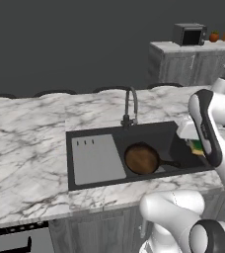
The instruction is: Pick the pan and sponge and place them into the sink. Then turn on the water.
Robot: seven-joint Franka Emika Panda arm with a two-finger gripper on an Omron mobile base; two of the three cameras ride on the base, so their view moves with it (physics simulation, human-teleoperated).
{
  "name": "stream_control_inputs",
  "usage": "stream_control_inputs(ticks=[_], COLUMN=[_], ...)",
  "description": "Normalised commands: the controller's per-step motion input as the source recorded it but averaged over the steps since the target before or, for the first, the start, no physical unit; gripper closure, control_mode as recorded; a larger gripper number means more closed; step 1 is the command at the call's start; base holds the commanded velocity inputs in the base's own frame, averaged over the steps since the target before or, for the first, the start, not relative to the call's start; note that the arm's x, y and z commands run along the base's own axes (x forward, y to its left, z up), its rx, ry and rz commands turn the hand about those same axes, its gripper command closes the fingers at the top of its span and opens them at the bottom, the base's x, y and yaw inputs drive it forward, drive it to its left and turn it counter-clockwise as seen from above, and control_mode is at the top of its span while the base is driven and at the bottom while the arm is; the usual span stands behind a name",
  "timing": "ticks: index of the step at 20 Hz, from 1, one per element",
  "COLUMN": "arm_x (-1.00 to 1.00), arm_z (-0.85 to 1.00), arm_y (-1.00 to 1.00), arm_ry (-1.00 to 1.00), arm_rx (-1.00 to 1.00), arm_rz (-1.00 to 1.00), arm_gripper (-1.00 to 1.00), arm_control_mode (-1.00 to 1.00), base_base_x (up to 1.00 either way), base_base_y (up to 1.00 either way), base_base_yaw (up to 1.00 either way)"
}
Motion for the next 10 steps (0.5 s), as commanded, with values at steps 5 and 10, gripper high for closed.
stream_control_inputs(ticks=[5, 10], arm_x=[0.39, 0.25], arm_z=[-0.02, 0.00], arm_y=[-0.01, -0.03], arm_ry=[-0.06, -0.10], arm_rx=[0.04, 0.03], arm_rz=[0.13, 0.15], arm_gripper=[1.00, 1.00], arm_control_mode=[-1.00, -1.00], base_base_x=[0.00, 0.00], base_base_y=[0.00, 0.00], base_base_yaw=[0.00, 0.00])
